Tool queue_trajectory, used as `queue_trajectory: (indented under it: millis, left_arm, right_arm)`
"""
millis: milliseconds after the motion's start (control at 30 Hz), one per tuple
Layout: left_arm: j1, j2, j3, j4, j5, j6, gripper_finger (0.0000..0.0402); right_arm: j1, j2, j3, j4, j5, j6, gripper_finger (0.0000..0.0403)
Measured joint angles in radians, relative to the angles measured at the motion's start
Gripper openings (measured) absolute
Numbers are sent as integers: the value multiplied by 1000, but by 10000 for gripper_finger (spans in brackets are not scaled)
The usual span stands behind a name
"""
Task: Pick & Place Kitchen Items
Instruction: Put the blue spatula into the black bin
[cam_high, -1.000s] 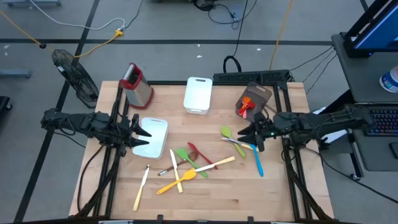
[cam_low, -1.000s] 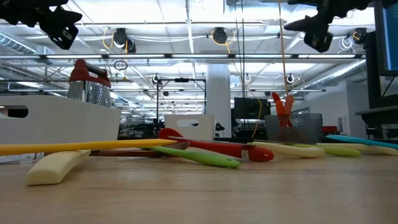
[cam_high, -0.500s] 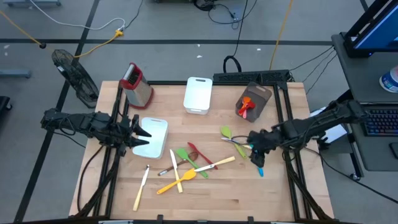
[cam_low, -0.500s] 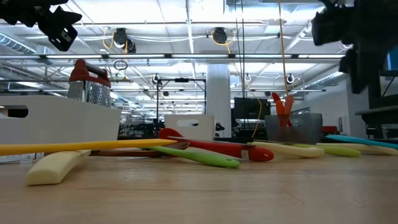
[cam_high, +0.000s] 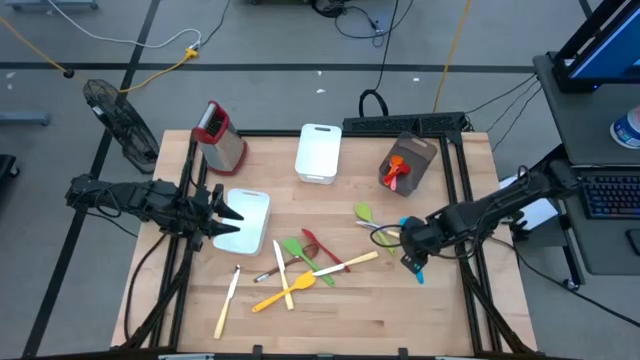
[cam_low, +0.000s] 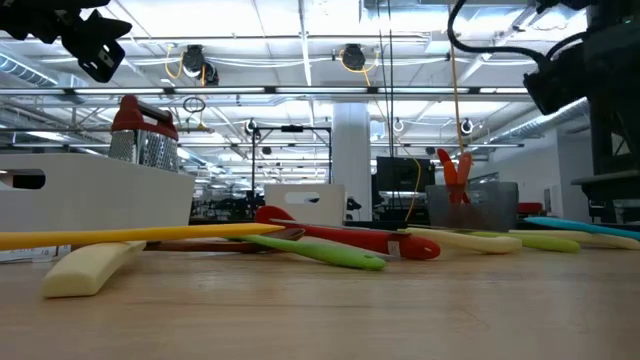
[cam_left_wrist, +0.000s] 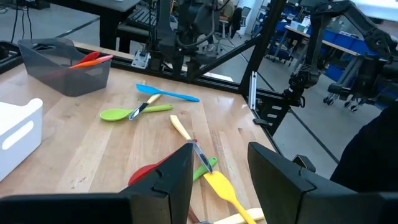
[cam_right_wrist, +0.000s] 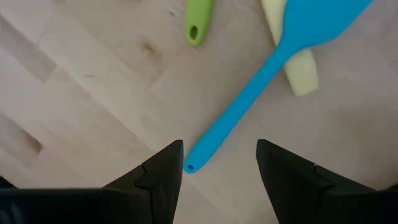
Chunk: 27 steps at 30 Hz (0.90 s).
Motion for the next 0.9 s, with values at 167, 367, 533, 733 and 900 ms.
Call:
queue_trajectory:
  millis: [167,367,533,733,900]
  left_arm:
    - [0,0,0,-1,0,7,157]
    - [0,0,0,-2,0,8,157]
    - [0,0,0,-2,1,7,157]
    - [0,0,0,-2,0,7,157]
    - [0,0,0,-2,1,7,157]
  right_arm:
    - [0,39,0,-7,1,69,196]
    - [0,94,0,12,5,147,196]
    - [0,152,0,39,17,179,197]
    - [0,225,0,34,60,219,197]
    - [0,279,-1,30,57,231,197]
